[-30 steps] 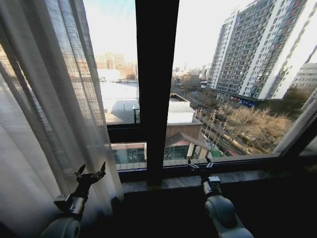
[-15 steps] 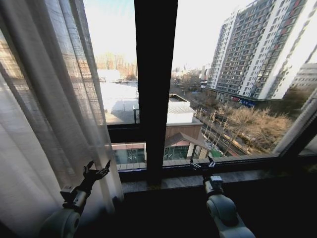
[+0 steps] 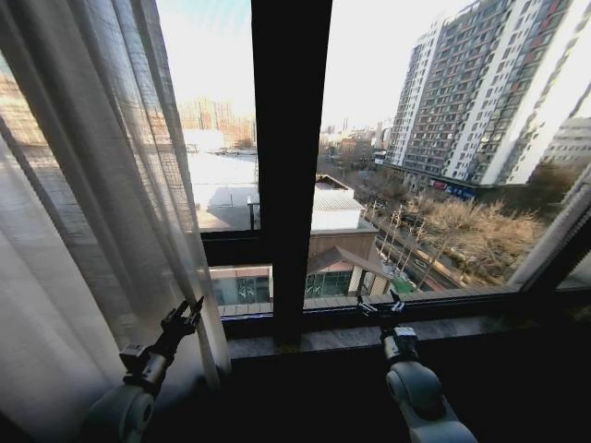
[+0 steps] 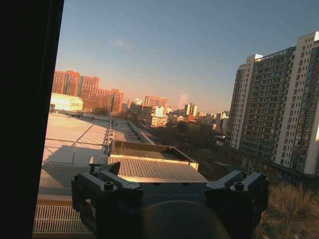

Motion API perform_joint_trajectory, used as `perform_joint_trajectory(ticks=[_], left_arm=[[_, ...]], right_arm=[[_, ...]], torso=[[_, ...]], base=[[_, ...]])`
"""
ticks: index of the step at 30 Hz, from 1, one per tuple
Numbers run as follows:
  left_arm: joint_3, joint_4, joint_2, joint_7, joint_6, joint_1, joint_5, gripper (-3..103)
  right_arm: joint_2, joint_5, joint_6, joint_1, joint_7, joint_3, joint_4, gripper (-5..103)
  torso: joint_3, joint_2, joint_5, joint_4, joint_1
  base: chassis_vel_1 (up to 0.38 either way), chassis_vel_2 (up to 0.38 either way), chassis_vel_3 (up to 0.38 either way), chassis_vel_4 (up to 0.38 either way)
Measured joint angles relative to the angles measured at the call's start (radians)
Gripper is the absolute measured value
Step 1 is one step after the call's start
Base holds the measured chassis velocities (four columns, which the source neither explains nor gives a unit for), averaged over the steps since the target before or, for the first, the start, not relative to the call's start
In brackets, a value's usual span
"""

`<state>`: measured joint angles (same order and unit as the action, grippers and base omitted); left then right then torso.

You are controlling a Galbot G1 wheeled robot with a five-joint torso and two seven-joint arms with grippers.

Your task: Open the curtains by pulling them apart, changing their state from closed to fully open.

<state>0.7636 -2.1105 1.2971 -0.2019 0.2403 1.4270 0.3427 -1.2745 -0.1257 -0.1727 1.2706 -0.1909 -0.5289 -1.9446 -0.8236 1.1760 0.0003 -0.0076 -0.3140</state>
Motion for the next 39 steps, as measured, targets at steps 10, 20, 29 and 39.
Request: perform_joint_trajectory(ticks=[10,20,29,39], left_arm=[[0.007,-0.012,0.003,-0.002,-0.002,0.006,0.001,0],[0.027,-0.066,0.028,0.004,0.003,0.028,0.003,0],[0.030,-0.066,0.036,0.004,0.004,0.030,0.002,0],[0.035,-0.072,0.041,0.004,0.004,0.037,0.002,0]], right_arm=[[-0.003,-0.001,0.001,-0.012,-0.002,0.004,0.000,100],[-0.006,0.004,0.013,-0.015,-0.021,0.011,-0.019,100],[-0.002,0.065,0.003,-0.002,-0.020,0.015,-0.032,100],[-0.005,0.089,0.003,0.003,-0.020,0.031,-0.036,100]], torso=[[0.000,0.000,-0.0001,0.0000,0.000],[0.000,0.000,0.0000,0.0000,0.000],[0.000,0.000,0.0000,-0.0001,0.000],[0.000,0.000,0.0001,-0.0001,0.000]], base=[[0.000,0.000,0.000,0.000],[0.000,0.000,0.000,0.000],[0.000,0.000,0.000,0.000],[0.055,0.056,-0.046,-0.055]])
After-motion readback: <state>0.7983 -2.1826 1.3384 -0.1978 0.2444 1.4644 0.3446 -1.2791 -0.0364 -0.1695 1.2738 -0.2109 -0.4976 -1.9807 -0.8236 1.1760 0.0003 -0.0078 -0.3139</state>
